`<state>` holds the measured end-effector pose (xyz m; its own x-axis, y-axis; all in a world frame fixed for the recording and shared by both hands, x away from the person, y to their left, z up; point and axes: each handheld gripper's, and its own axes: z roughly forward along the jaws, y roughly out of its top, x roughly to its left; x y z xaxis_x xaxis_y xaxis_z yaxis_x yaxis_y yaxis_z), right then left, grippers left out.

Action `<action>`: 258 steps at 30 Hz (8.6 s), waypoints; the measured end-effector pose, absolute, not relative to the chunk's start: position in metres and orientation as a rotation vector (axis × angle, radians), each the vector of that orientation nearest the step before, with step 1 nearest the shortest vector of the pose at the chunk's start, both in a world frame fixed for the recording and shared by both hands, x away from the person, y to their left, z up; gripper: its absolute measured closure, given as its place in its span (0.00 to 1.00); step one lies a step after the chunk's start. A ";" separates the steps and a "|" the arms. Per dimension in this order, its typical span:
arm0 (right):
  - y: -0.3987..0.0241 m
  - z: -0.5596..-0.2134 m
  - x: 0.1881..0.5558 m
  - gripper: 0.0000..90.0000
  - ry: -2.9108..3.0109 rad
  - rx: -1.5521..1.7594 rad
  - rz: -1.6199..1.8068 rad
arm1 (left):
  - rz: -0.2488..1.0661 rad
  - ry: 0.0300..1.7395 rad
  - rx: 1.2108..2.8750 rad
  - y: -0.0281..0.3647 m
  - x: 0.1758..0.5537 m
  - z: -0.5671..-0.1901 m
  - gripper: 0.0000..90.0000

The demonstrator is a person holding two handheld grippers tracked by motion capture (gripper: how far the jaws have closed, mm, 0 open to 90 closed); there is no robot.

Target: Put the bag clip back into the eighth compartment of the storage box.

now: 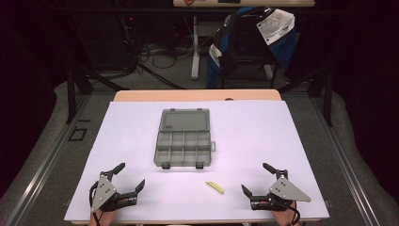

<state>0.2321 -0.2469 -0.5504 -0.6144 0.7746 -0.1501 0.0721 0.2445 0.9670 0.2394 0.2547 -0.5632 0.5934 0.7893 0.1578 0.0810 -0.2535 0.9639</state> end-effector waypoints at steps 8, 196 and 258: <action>-0.246 -0.552 0.235 0.00 1.907 0.778 1.426 | 0.801 0.728 1.719 0.255 0.241 -0.563 0.12; -0.145 -0.524 0.287 0.89 2.538 0.829 0.979 | 0.768 0.719 1.750 0.255 0.243 -0.562 0.12; -0.117 -0.494 0.321 0.89 2.459 0.777 1.051 | 0.758 0.737 1.744 0.255 0.244 -0.562 0.12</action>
<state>0.3214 -0.1169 -0.4943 -0.7862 0.6090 -0.1047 0.3453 0.5734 0.7429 0.2441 0.2554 -0.5620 0.6097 0.7803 0.1393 0.1167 -0.2622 0.9579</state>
